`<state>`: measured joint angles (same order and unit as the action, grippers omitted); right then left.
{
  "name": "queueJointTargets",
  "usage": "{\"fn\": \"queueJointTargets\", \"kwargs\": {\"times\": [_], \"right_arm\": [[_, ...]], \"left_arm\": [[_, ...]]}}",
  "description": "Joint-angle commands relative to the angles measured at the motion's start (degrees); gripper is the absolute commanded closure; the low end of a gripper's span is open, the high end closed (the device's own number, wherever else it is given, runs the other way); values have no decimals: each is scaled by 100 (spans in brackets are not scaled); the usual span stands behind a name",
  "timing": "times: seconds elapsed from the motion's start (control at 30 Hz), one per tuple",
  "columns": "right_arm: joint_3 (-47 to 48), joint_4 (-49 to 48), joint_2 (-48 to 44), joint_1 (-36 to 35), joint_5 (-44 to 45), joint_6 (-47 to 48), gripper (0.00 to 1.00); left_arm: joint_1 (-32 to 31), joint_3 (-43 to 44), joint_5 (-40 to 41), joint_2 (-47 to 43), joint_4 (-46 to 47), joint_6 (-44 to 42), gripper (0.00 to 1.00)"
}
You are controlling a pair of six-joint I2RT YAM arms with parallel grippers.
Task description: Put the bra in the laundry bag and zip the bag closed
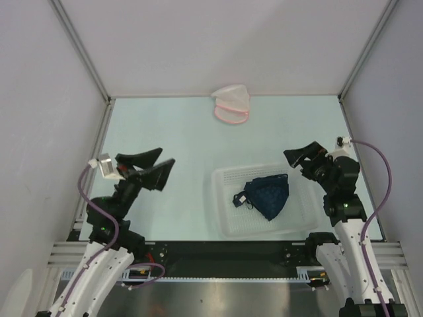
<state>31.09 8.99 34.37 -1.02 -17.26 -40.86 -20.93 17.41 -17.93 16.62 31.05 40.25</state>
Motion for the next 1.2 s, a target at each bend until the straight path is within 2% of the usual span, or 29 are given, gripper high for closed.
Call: {"fn": "queueJointTargets", "kwargs": {"times": [0.0, 0.03, 0.07, 0.13, 0.23, 0.3, 0.33, 0.37, 0.43, 0.47, 0.5, 0.57, 0.6, 0.7, 0.73, 0.77, 0.87, 1.0, 1.17], "right_arm": [[1063, 1804, 570, 58, 881, 1035, 0], [1266, 2016, 667, 58, 838, 1071, 0], [1572, 2175, 789, 206, 716, 1106, 0], [1724, 2414, 869, 400, 93, 1536, 0], [1961, 2650, 992, 558, -392, 1678, 0], [2146, 2957, 1237, 559, -628, 1792, 0], [2312, 3029, 1300, 533, -665, 1888, 0], [2357, 3116, 1318, 515, -700, 1941, 0], [2462, 3108, 1362, 462, -604, 2003, 0], [2507, 3143, 1379, 410, -525, 2012, 0], [2559, 3178, 1406, 374, -411, 2029, 0], [2682, 3266, 1450, 278, -323, 2056, 0], [2718, 3293, 1441, 234, -227, 2056, 0], [2806, 3328, 1380, 128, -112, 2012, 0], [2832, 3337, 1362, 119, -77, 1977, 0], [2850, 3346, 1318, 119, -50, 1951, 0], [2867, 3320, 1230, 119, -15, 1933, 0], [2832, 3258, 1090, 119, 64, 1889, 0], [2806, 3196, 1002, 119, 109, 1784, 0]], "left_arm": [[45, 1927, 2327, 604, -3723, 193, 1], [45, 2211, 2460, 910, -4634, -6, 0], [45, 2632, 2400, 1017, -4878, -278, 1], [54, 2768, 2129, 1167, -4950, -745, 0], [54, 2698, 1478, 1316, -4460, -1080, 1], [62, 2968, 1285, 1965, -4511, -1063, 0], [71, 3135, 1040, 2281, -4563, -1315, 0], [63, 3537, 803, 3076, -4581, -1448, 1], [63, 3970, 189, 3905, -4616, -1755, 1], [89, 4207, 63, 4310, -4669, -1810, 1], [98, 4731, -42, 5158, -4713, -1854, 2], [159, 5583, -123, 5936, -4827, -1819, 4], [185, 5902, -105, 6819, -4923, -1775, 5], [335, 7247, -210, 8107, -5389, -1258, 10], [370, 7555, -254, 8868, -5520, -908, 13], [414, 8141, -107, 9206, -5644, -696, 14], [441, 8926, 36, 10192, -5751, 96, 14], [370, 9429, -131, 11001, -5163, 799, 12], [309, 9404, -166, 11818, -4038, 2020, 13]]}}
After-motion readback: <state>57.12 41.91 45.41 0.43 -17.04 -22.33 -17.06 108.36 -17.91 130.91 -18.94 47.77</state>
